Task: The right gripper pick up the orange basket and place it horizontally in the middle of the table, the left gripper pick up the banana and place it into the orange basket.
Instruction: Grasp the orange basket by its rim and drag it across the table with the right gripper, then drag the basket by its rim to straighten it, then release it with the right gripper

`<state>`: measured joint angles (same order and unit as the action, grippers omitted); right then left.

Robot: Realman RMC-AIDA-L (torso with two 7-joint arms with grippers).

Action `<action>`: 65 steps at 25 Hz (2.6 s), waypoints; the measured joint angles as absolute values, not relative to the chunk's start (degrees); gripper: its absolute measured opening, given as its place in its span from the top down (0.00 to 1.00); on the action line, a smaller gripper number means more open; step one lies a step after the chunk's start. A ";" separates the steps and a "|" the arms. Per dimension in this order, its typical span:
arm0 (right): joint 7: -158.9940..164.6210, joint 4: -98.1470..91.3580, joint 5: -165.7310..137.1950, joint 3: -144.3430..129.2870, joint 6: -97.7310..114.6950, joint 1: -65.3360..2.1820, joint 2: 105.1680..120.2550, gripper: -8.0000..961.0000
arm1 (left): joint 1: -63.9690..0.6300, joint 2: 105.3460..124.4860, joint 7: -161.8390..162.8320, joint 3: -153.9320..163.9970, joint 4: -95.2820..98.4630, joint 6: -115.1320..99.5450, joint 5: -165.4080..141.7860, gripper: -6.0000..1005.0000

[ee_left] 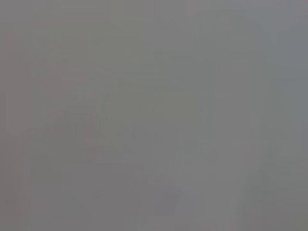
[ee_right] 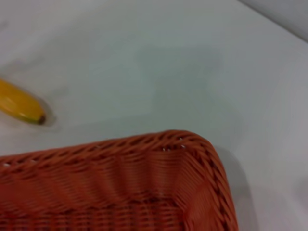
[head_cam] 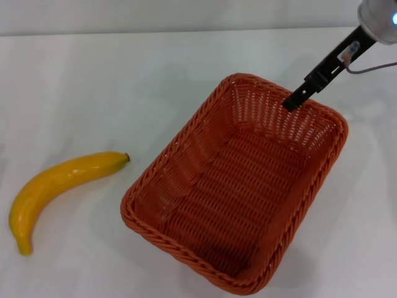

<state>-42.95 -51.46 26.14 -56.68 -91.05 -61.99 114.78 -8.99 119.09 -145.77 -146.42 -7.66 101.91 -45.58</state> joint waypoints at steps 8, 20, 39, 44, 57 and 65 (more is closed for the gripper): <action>-41.99 -41.59 23.86 -62.30 -84.00 -65.54 115.08 0.13 | -9.10 119.01 -145.86 -146.42 -7.67 101.86 -46.83 0.26; -42.27 -36.33 24.23 -67.91 -80.68 -68.41 115.67 0.13 | -9.24 119.00 -145.90 -146.42 -7.66 101.58 -46.96 0.26; -42.06 -35.83 24.34 -69.31 -82.80 -69.45 115.45 0.75 | -9.58 119.00 -145.90 -146.43 -8.37 101.15 -46.70 0.26; -37.71 -39.28 23.82 -60.52 -87.43 -67.32 113.81 0.77 | -9.23 119.00 -145.90 -146.43 -9.46 101.15 -46.78 0.26; -30.31 -59.71 24.60 -46.44 -99.15 -49.11 113.17 0.87 | -9.48 119.00 -145.78 -146.43 -9.85 101.56 -46.84 0.26; -23.37 -70.81 35.55 -42.34 -100.47 -36.93 115.27 0.85 | -9.76 118.93 -145.23 -146.42 -10.75 101.80 -46.93 0.26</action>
